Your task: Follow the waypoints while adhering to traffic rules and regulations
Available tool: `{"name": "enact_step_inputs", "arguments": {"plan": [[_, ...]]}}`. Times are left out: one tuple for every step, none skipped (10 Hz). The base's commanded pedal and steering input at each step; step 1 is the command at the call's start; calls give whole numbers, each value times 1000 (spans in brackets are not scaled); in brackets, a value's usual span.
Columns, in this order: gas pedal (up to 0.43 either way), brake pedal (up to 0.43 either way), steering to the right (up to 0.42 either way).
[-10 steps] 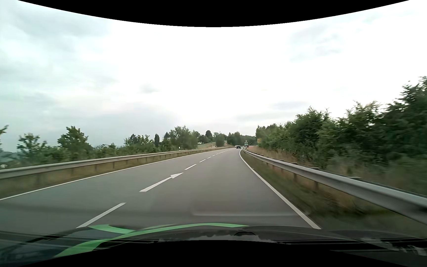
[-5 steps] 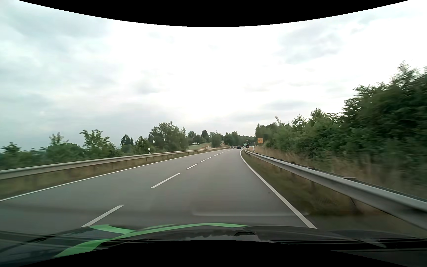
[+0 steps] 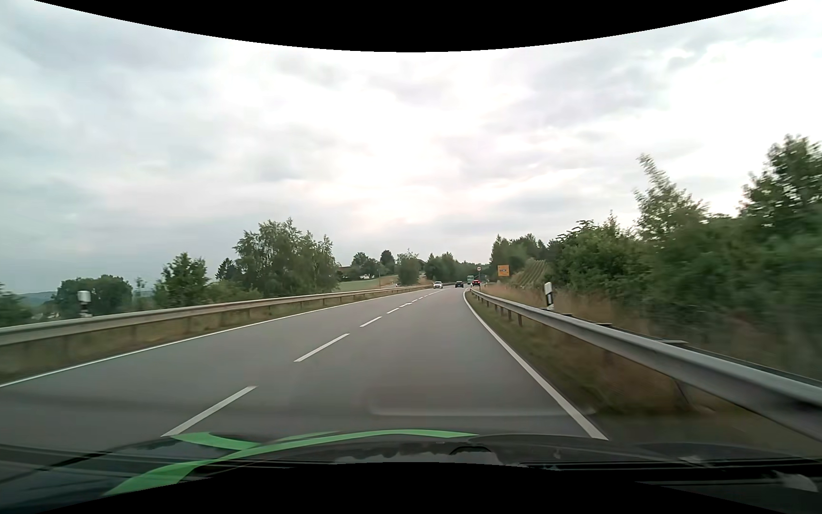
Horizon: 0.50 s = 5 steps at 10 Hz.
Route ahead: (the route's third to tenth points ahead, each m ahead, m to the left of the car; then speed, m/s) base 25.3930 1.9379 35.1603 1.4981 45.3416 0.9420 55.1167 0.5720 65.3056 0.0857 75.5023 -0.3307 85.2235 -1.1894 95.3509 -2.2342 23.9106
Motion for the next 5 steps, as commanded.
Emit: {"name": "enact_step_inputs", "arguments": {"plan": [[110,0,0],[110,0,0],[118,0,1],[118,0,3],[118,0,4]]}}
